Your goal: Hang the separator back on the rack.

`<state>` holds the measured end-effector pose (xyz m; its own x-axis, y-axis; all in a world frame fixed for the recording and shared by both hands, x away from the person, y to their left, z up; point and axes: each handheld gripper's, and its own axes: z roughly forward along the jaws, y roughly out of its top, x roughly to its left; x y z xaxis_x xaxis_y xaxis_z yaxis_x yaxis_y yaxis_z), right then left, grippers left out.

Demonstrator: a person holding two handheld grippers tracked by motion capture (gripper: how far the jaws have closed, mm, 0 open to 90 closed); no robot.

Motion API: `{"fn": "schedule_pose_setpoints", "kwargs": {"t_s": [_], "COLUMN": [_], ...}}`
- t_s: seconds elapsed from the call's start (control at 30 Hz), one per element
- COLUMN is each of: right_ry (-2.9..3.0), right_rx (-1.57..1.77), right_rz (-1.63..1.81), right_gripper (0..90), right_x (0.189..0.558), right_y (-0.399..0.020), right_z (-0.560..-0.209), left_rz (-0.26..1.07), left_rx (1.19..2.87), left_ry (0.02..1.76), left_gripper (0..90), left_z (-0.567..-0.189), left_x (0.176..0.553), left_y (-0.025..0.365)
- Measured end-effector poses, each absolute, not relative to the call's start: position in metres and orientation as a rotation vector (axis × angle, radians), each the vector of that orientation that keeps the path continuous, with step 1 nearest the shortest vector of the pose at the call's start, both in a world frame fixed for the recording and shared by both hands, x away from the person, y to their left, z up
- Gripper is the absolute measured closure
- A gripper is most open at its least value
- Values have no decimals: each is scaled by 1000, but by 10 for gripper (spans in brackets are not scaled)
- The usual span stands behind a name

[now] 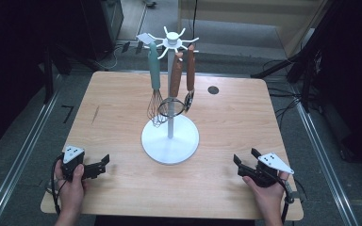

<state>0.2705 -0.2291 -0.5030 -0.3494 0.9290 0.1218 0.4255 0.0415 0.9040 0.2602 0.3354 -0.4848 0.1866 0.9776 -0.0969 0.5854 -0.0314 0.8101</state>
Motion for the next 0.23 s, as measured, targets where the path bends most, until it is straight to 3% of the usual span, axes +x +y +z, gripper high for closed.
{"fn": "schedule_pose_setpoints", "kwargs": {"t_s": [0.23], "right_ry": [1800], "right_rx": [1398], "right_rz": [1268], "right_gripper": [224], "right_x": [272], "right_y": [-235], "right_z": [-506], "left_rz": [657], "left_rx": [1717], "left_ry": [1492], "left_gripper": [0], "left_z": [-485], "left_x": [261], "left_y": [335]}}
